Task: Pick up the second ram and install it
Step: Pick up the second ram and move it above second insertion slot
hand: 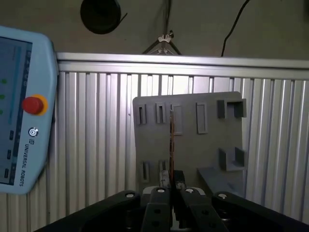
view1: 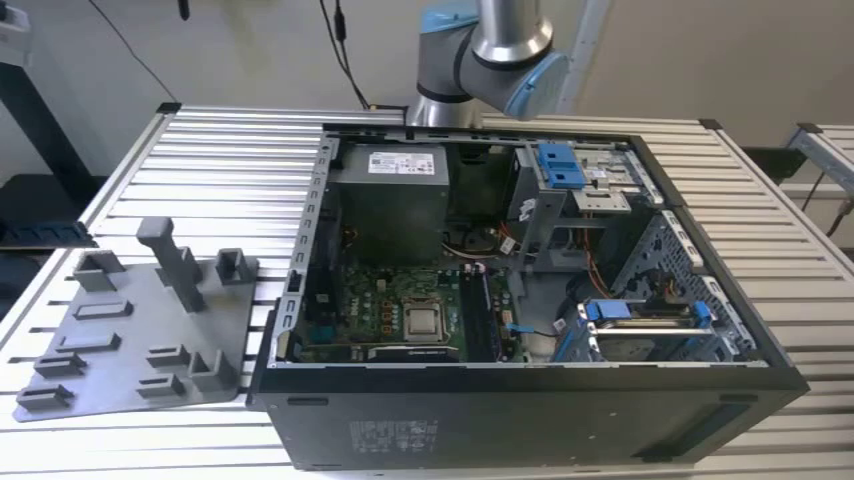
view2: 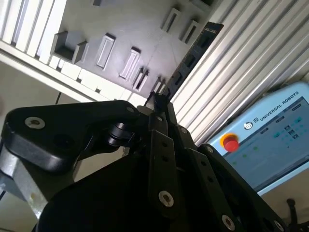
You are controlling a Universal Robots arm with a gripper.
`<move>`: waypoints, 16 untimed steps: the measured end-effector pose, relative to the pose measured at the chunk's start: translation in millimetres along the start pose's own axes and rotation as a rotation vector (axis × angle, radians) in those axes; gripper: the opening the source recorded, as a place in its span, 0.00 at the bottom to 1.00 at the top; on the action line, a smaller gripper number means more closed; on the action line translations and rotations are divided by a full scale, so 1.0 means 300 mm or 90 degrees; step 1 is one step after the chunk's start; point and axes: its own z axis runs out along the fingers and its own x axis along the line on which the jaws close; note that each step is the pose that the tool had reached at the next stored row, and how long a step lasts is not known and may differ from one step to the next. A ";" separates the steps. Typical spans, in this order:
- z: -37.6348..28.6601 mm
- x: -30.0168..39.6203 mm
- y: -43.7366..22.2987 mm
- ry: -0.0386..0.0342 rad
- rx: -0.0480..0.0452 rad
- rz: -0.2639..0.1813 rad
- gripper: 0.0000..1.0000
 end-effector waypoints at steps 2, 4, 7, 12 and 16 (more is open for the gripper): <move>-0.001 0.000 0.000 0.0001 -0.0001 0.000 0.14; -0.002 0.000 -0.004 0.0002 -0.0003 0.000 0.14; -0.001 0.000 -0.027 0.0002 -0.0010 0.000 0.14; -0.001 0.001 -0.083 0.0001 -0.0022 0.000 0.14; 0.000 0.002 -0.128 0.0001 -0.0030 0.000 0.14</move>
